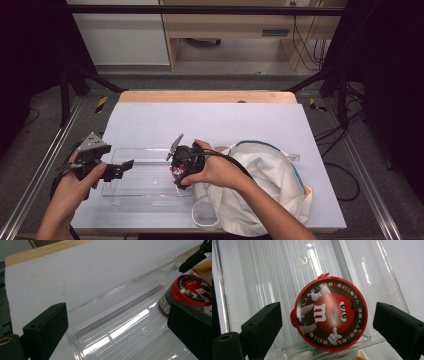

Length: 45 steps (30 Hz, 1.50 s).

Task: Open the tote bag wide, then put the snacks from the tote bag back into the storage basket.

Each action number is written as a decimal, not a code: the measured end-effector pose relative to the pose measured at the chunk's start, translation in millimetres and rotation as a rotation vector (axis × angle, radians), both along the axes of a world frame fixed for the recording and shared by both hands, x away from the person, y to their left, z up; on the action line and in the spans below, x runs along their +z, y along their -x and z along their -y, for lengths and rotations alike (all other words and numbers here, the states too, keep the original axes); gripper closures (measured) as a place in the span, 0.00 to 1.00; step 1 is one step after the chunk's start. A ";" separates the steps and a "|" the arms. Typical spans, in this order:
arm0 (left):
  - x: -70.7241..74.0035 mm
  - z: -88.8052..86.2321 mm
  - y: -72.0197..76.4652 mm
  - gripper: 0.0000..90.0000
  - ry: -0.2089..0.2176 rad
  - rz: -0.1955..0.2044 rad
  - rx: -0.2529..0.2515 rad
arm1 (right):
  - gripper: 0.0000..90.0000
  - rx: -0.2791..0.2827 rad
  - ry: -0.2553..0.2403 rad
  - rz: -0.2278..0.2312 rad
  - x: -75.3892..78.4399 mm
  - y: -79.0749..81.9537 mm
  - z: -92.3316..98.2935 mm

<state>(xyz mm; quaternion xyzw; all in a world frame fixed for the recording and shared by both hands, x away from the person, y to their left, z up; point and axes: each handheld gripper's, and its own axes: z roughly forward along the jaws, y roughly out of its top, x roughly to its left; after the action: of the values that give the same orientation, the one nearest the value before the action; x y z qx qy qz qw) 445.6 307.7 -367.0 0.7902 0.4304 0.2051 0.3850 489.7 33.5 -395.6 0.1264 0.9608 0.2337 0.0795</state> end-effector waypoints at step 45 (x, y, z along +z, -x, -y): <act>-1.6 -0.5 -1.1 0.04 -0.009 -0.006 -0.001 | 0.09 -0.056 -0.179 0.056 54.3 12.4 32.1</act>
<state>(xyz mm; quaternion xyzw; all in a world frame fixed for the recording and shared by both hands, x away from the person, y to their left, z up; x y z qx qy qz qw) 446.7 308.2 -368.6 0.7927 0.4303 0.2044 0.3803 477.2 1.4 -341.3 0.1533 0.9295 0.3199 0.1012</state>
